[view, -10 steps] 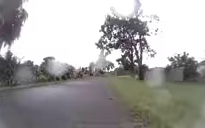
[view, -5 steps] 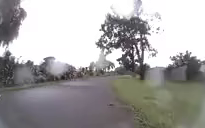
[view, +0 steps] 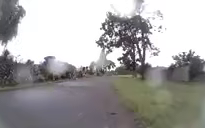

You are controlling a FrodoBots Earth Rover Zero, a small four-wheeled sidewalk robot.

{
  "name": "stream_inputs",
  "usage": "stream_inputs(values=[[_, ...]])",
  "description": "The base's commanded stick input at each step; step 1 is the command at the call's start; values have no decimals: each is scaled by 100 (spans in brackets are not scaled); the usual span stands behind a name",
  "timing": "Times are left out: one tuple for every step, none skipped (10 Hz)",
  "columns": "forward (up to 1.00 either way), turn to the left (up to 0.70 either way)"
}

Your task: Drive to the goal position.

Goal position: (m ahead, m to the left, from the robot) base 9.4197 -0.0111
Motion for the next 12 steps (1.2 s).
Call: stream_inputs(values=[[85, 0], [85, 6], [85, 16], [85, 26], [85, 0], [85, 0], [85, 0], [85, 0], [85, 0], [85, 0], [85, 0], [85, 0]])
